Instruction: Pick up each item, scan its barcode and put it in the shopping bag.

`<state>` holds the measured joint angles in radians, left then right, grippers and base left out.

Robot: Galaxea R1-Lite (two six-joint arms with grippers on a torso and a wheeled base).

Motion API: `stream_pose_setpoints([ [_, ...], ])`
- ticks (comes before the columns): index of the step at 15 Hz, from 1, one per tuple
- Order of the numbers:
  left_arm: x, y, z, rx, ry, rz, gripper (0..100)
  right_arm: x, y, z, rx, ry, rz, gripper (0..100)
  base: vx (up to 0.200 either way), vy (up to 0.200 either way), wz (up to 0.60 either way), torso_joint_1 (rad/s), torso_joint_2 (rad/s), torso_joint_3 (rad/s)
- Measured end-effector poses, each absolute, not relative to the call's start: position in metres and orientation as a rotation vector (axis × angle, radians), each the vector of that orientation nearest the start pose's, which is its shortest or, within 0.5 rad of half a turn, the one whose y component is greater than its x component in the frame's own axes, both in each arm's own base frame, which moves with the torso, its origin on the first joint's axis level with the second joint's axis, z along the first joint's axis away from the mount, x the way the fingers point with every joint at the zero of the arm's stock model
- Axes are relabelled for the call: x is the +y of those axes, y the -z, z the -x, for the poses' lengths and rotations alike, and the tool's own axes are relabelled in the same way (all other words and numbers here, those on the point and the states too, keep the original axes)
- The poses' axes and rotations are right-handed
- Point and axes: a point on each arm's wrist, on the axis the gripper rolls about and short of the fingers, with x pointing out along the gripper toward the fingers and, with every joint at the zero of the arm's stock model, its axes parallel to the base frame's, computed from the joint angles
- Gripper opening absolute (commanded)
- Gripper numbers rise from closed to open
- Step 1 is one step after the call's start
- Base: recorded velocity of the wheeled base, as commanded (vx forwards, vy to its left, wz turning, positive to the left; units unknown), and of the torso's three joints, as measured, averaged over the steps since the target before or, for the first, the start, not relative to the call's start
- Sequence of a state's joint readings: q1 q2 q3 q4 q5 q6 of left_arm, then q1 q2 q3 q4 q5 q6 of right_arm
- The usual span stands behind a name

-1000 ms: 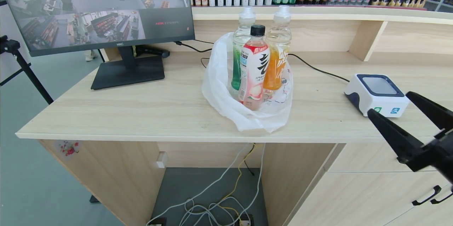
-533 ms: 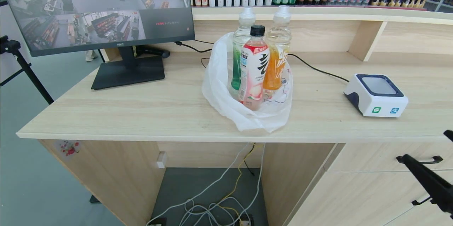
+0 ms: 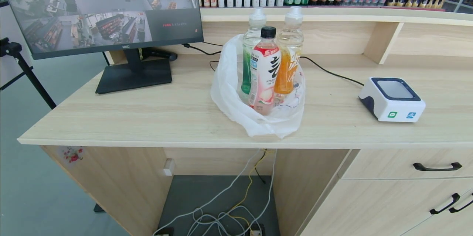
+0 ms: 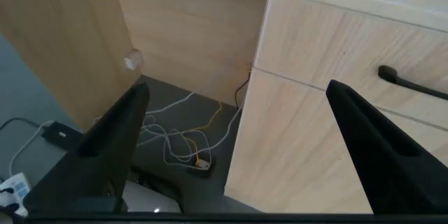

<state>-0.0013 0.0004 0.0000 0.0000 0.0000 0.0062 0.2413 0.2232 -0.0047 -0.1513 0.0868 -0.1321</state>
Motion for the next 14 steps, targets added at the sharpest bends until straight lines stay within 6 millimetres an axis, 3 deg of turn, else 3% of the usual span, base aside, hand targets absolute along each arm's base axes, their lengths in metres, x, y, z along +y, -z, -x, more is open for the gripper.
stream_pose_setpoints([
  [3,0.0000,-0.0755,0.0228,0.000,0.002,-0.006,100,-0.0011,-0.0828,0.0128,0.063,-0.328,0.149,100,0.000,0.000,0.00,0.000,0.00,0.000],
  [9,0.0000,-0.0755,0.0228,0.000,0.002,-0.007,100,0.0021,-0.0828,0.0114,0.099,-0.131,0.140,100,0.000,0.000,0.00,0.000,0.00,0.000],
  [14,0.0000,-0.0755,0.0228,0.000,0.001,-0.008,100,0.0029,-0.0828,0.0159,0.038,-0.064,0.139,100,0.000,0.000,0.00,0.000,0.00,0.000],
])
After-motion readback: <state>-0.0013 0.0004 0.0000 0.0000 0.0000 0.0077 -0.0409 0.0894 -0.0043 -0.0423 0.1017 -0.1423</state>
